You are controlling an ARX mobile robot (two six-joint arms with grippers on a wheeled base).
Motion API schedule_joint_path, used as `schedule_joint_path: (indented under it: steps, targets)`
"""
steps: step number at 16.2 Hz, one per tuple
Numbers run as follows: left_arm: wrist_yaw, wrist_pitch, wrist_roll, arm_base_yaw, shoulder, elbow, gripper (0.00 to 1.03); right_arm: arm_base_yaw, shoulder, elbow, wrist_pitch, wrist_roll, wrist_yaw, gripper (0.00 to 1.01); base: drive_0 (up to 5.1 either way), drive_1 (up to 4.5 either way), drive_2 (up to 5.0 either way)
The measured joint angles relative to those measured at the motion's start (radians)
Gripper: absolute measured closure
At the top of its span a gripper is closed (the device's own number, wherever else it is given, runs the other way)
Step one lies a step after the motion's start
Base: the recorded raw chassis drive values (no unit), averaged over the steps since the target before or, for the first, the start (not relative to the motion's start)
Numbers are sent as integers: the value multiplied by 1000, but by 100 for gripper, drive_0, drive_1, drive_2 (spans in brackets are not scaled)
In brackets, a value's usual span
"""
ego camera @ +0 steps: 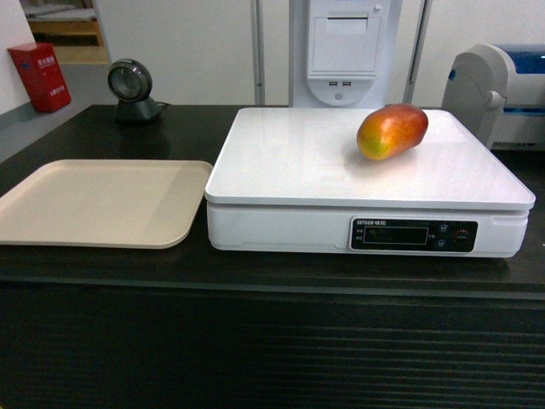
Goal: Place dark red mango on scale at checkout
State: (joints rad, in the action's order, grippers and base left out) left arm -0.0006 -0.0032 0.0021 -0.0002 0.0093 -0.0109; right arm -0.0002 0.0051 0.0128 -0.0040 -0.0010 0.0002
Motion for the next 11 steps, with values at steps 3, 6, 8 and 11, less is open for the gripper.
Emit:
schedule_joint_path:
  steps: [3, 6, 8, 11]
  targets:
    - [0, 0, 0, 0, 0, 0, 5, 0, 0, 0, 0, 0, 0, 3, 0, 0, 0]
    - [0, 0, 0, 0, 0, 0, 5, 0, 0, 0, 0, 0, 0, 3, 0, 0, 0]
    - [0, 0, 0, 0, 0, 0, 5, 0, 0, 0, 0, 0, 0, 3, 0, 0, 0]
    - [0, 0, 0, 0, 0, 0, 5, 0, 0, 0, 0, 0, 0, 3, 0, 0, 0]
